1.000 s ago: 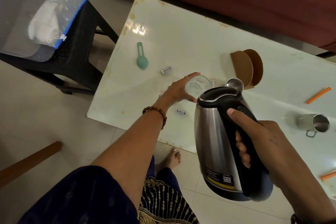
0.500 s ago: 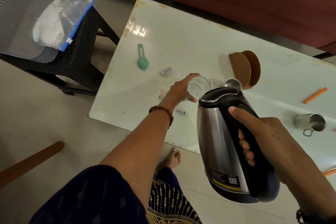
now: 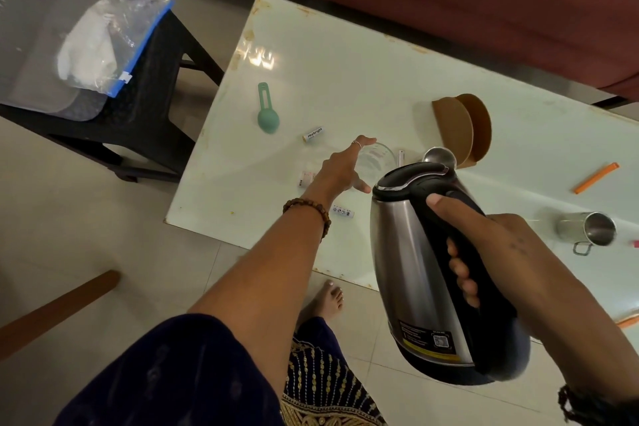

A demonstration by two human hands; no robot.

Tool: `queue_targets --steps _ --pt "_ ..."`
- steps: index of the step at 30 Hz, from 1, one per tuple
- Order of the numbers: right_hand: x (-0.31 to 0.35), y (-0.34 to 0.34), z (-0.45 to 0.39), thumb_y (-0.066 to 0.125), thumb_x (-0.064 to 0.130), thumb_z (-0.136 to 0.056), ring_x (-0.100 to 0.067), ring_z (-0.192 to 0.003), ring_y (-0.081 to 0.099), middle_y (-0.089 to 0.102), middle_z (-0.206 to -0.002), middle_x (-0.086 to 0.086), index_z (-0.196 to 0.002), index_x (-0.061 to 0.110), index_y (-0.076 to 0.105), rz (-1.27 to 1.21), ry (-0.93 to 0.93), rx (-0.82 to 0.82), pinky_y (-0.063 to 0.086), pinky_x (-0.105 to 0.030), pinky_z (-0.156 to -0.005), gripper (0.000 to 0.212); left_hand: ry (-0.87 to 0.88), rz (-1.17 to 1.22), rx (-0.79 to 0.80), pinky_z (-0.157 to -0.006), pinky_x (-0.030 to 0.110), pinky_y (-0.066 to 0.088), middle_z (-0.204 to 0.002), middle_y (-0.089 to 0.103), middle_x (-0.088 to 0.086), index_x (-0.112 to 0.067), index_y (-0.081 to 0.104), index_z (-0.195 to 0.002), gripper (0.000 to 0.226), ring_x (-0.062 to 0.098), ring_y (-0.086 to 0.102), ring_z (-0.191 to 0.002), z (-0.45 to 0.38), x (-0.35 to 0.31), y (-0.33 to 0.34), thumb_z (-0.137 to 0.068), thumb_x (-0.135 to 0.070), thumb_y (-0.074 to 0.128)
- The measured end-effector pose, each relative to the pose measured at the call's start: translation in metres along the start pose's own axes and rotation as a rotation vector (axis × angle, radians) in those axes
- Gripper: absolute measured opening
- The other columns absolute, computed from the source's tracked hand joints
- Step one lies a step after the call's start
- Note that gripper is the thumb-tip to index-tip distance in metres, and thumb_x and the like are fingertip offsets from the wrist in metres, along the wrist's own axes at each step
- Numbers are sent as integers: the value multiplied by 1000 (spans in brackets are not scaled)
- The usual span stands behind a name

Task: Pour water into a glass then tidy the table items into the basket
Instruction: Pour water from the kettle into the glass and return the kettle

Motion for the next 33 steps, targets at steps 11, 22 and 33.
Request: queue_targets --steps 11,22,33 --pt "-4 -1 -3 62 56 -69 -16 -29 43 49 -36 -3 -40 15 52 6 -3 -13 39 -21 -36 51 2 -19 -6 -76 27 39 -98 53 7 -34 31 -136 84 23 50 -83 -7 5 2 -70 -3 73" --pt "-4 -2 -2 61 51 -76 -13 -28 42 49 -34 0 -47 11 53 -19 0 -6 38 -18 -33 50 24 -55 -38 -72 29 39 -97 52 3 -38 30 -135 83 22 46 -88 -11 7 3 -71 -10 75" --pt "1 -6 2 62 53 -73 -14 -27 42 49 -34 -1 -44 12 52 -6 5 -15 38 -17 -33 51 23 -69 -48 -60 25 37 -88 51 3 -39 31 -135 82 19 47 -73 -12 8 2 -71 -9 73"
Point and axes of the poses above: each hand's wrist, its own z-axis away from the middle knuckle, its own y-axis out of the palm, x = y × z, the point moved 7 cm from there along -z, towards the middle knuckle
